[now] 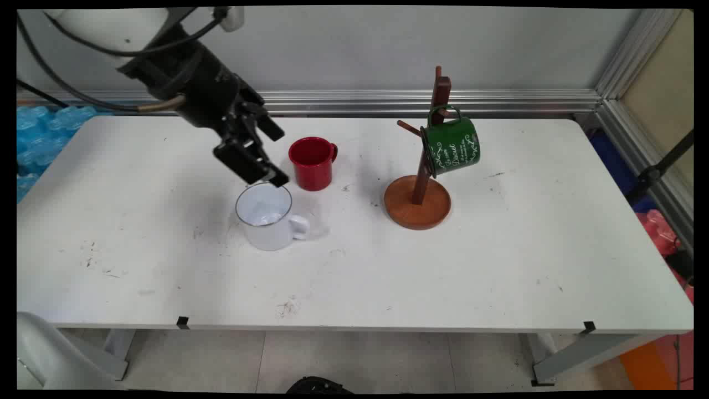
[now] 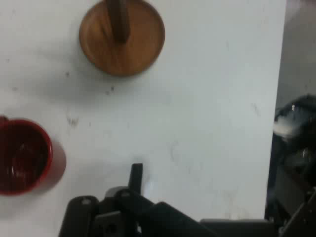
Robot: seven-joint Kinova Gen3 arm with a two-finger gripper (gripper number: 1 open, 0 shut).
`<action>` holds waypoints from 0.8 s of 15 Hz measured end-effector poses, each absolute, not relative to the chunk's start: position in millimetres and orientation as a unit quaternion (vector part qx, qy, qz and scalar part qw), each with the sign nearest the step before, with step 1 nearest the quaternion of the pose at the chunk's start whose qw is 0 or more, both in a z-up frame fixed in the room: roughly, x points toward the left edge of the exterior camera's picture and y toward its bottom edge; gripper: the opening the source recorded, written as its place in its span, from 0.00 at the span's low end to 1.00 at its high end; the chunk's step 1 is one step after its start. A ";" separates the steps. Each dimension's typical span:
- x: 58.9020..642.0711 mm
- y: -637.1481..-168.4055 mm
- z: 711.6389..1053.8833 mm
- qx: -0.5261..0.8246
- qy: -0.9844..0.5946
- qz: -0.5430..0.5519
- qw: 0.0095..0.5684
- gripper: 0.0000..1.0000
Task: Pick up the green mug from the rack
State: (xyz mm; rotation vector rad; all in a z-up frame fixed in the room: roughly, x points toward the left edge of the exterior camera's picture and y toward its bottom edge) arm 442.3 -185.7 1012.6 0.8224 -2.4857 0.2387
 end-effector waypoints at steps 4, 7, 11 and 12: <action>423.3 -203.2 1006.8 0.324 -0.896 0.097 0.286 1.00; 406.6 -218.7 999.8 0.338 -0.883 0.102 0.309 1.00; 387.8 -234.7 988.2 0.354 -0.867 0.101 0.337 1.00; 384.8 -236.8 985.6 0.357 -0.864 0.100 0.342 1.00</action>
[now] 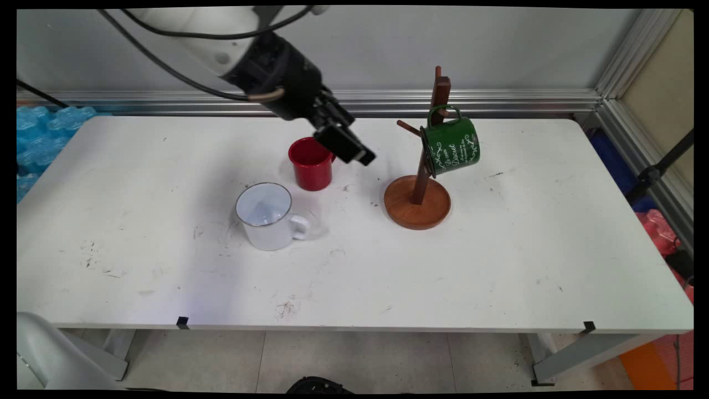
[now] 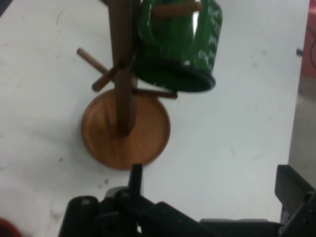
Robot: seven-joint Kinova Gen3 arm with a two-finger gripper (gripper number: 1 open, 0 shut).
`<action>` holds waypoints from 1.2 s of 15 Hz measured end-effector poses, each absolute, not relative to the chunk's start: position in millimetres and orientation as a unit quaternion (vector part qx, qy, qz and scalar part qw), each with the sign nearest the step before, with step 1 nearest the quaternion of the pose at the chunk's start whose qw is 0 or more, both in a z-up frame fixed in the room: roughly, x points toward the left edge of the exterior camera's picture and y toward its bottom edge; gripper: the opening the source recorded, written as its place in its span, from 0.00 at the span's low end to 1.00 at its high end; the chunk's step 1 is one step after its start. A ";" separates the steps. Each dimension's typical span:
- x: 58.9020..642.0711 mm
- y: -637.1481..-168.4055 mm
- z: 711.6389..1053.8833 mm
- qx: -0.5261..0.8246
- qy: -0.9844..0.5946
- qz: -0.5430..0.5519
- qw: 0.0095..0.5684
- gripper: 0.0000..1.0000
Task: Pick up the green mug from the rack
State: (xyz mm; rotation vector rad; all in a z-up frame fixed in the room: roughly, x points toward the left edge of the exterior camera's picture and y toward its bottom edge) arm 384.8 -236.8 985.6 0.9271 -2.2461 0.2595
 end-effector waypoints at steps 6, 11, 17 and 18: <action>365.7 -249.4 960.9 0.377 -0.839 0.092 0.381 1.00; 358.4 -256.4 936.1 0.391 -0.819 0.089 0.410 1.00; 357.1 -263.0 918.5 0.401 -0.799 0.074 0.442 1.00; 358.4 -264.9 915.5 0.402 -0.796 0.069 0.447 1.00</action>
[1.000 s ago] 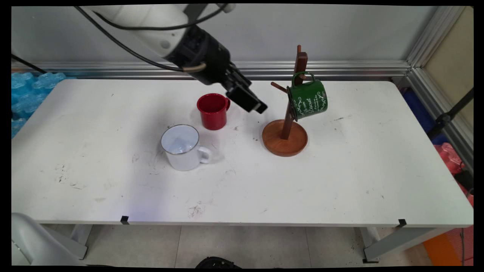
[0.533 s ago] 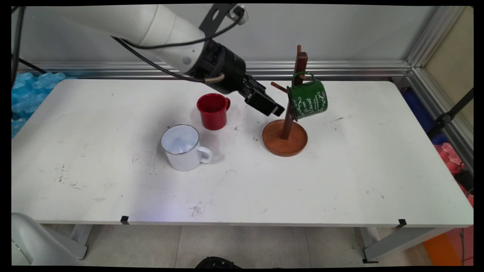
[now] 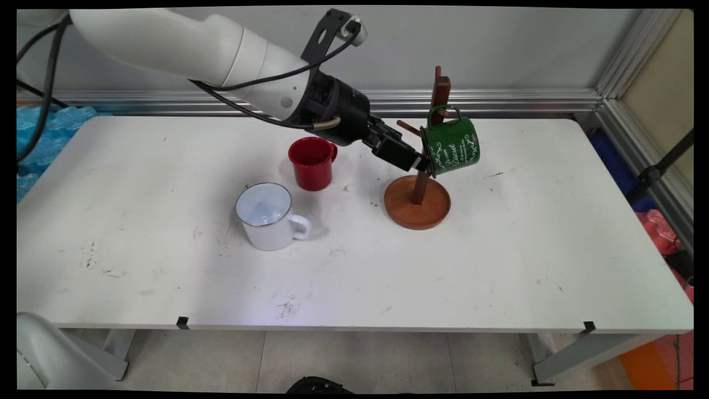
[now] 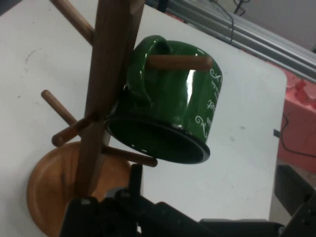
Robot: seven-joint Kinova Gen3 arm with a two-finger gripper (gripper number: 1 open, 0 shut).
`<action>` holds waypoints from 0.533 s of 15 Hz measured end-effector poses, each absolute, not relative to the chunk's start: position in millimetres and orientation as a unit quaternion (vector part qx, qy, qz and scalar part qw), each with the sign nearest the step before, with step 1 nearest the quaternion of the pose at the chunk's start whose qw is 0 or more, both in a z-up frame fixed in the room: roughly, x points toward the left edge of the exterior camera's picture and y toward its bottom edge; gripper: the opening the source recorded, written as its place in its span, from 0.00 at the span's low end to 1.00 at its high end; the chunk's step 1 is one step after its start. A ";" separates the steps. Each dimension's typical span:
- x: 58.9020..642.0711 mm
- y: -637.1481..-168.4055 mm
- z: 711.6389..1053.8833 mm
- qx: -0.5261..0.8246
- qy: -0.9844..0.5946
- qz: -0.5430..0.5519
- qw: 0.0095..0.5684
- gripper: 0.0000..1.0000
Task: Pick up the green mug from the rack
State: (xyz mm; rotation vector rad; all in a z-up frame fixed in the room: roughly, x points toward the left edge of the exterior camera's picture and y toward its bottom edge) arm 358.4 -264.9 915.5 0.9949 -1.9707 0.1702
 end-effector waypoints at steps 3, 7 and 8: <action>364.2 -269.9 908.9 0.403 -0.788 0.050 0.464 1.00; 371.5 -274.9 902.6 0.401 -0.778 0.027 0.483 1.00; 372.7 -276.5 900.6 0.401 -0.775 0.021 0.488 1.00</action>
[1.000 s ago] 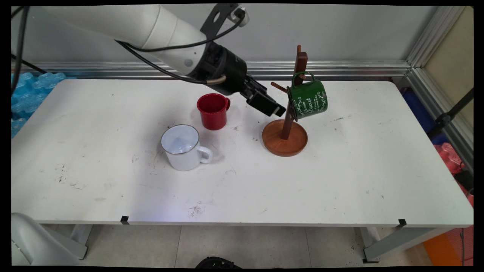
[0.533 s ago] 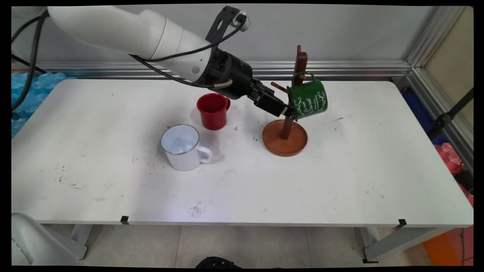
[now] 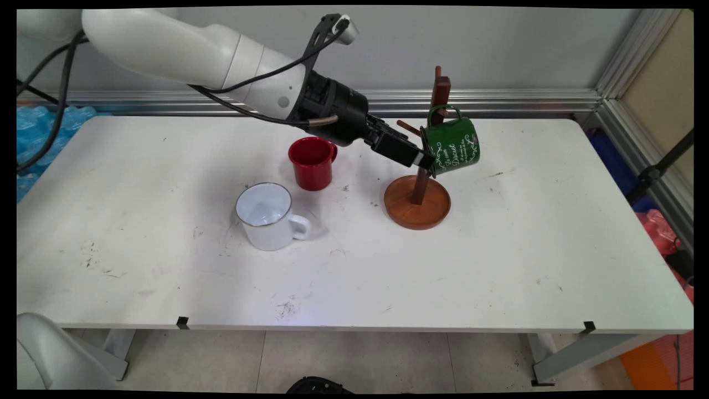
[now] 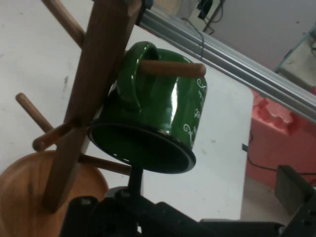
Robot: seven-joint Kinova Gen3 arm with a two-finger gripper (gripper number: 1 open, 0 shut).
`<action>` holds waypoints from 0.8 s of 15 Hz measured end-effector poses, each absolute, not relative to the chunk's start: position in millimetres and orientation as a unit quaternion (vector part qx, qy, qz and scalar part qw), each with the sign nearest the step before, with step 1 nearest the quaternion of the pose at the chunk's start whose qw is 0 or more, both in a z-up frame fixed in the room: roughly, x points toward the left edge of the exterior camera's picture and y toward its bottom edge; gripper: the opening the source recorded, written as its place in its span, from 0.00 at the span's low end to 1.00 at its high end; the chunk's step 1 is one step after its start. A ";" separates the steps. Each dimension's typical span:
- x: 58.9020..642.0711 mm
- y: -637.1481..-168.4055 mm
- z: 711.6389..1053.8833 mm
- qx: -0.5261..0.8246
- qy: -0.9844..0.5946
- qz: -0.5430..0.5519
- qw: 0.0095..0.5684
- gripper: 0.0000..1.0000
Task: Pick up the green mug from the rack
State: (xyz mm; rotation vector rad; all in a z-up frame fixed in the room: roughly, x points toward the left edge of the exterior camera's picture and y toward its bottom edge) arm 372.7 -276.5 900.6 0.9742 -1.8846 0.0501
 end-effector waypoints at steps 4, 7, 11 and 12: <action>373.9 -281.2 892.3 0.398 -0.766 0.004 0.505 1.00; 371.9 -283.1 885.6 0.399 -0.762 -0.001 0.510 1.00; 368.2 -286.2 875.2 0.407 -0.755 -0.003 0.514 1.00; 367.3 -287.2 872.5 0.411 -0.752 -0.002 0.515 1.00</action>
